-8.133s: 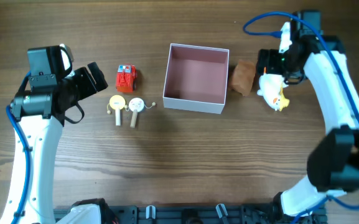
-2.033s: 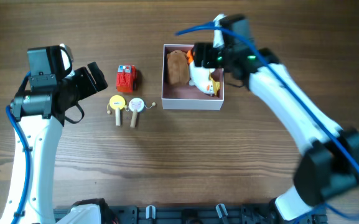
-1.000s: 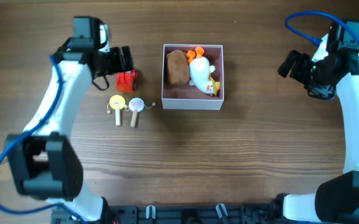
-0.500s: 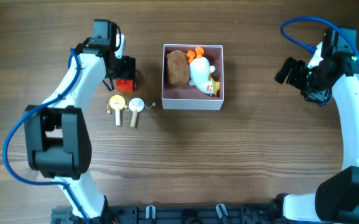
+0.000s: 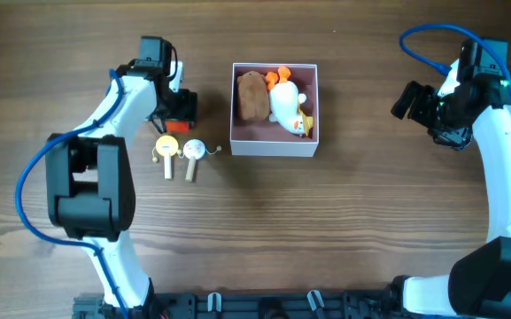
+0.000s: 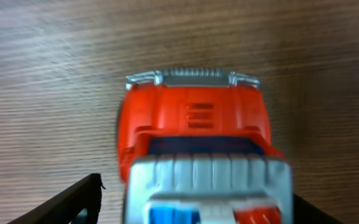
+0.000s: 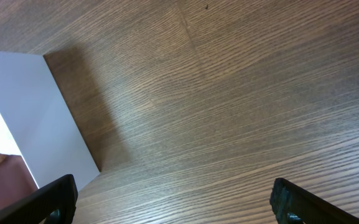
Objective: Pack container
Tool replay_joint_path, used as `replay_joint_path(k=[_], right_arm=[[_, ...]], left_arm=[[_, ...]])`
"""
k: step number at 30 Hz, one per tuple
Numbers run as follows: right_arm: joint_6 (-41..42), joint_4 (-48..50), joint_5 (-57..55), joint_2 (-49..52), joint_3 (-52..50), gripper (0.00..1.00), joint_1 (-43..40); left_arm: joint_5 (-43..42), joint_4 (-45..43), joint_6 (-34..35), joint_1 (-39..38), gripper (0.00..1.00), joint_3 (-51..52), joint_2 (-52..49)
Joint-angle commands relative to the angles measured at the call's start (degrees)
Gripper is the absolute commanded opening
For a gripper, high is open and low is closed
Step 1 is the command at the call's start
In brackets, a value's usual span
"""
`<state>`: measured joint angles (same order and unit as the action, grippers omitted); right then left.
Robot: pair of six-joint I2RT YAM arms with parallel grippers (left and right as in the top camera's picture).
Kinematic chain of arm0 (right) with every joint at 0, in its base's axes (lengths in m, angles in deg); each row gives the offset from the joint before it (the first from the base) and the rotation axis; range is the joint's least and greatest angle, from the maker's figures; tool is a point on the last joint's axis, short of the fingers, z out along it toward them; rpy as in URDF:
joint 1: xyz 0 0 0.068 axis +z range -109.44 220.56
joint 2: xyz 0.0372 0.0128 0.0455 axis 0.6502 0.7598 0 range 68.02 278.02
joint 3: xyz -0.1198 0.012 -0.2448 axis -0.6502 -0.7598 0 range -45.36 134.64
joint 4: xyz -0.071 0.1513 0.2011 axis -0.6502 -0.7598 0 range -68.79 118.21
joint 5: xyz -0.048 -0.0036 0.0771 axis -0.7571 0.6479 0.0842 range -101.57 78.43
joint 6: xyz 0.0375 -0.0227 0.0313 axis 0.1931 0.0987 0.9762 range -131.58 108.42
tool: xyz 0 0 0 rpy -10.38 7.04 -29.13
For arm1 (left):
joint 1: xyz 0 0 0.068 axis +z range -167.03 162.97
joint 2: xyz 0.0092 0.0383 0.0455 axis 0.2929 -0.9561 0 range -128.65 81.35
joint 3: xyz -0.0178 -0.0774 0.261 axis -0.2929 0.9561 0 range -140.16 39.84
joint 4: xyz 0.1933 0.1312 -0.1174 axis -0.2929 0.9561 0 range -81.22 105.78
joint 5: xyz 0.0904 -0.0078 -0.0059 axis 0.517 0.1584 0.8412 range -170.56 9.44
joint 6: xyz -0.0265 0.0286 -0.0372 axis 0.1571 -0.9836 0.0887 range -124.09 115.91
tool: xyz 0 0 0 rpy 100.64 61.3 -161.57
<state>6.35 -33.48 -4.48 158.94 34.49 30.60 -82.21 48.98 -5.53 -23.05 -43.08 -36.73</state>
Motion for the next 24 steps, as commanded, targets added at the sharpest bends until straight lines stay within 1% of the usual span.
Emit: replay_joint_path(k=[1, 4, 7, 10, 12, 13, 16, 20, 24], right_arm=[[0.1, 0.1, 0.3, 0.6, -0.9, 0.98, 0.1], [0.1, 0.0, 0.3, 0.6, -0.9, 0.97, 0.1], [0.1, -0.1, 0.3, 0.6, -0.9, 0.97, 0.1], [0.1, -0.1, 0.3, 0.6, -0.9, 0.97, 0.1], [0.1, -0.2, 0.3, 0.6, -0.9, 0.97, 0.1], [0.1, -0.3, 0.3, 0.6, -0.9, 0.97, 0.1], [0.0, -0.6, 0.3, 0.6, -0.9, 0.97, 0.1], [0.1, -0.9, 0.3, 0.6, -0.9, 0.96, 0.1], [0.0, -0.9, 0.3, 0.6, -0.9, 0.96, 0.1]], left_arm=[[-1.7, -1.0, -0.7, -1.0, 0.76, -1.2, -2.2], [-1.7, -1.9, -0.7, -1.5, 0.74, -1.2, -2.5], [-1.7, -2.3, -0.7, -2.0, 0.69, -1.2, -2.4], [-1.7, -2.3, -0.7, -2.1, 0.73, -1.2, -1.9], [-1.5, -2.3, -0.7, -2.1, 0.73, -1.2, -1.0], [-1.5, -2.3, -0.7, -2.1, 0.72, -1.2, -0.4], [-1.5, -2.3, -0.7, -2.1, 0.63, -1.2, 1.7], [-1.5, -2.3, -0.7, -2.1, 0.6, -1.2, 4.5], [-1.5, -1.4, -0.7, -2.4, 0.49, -1.2, 5.7]])
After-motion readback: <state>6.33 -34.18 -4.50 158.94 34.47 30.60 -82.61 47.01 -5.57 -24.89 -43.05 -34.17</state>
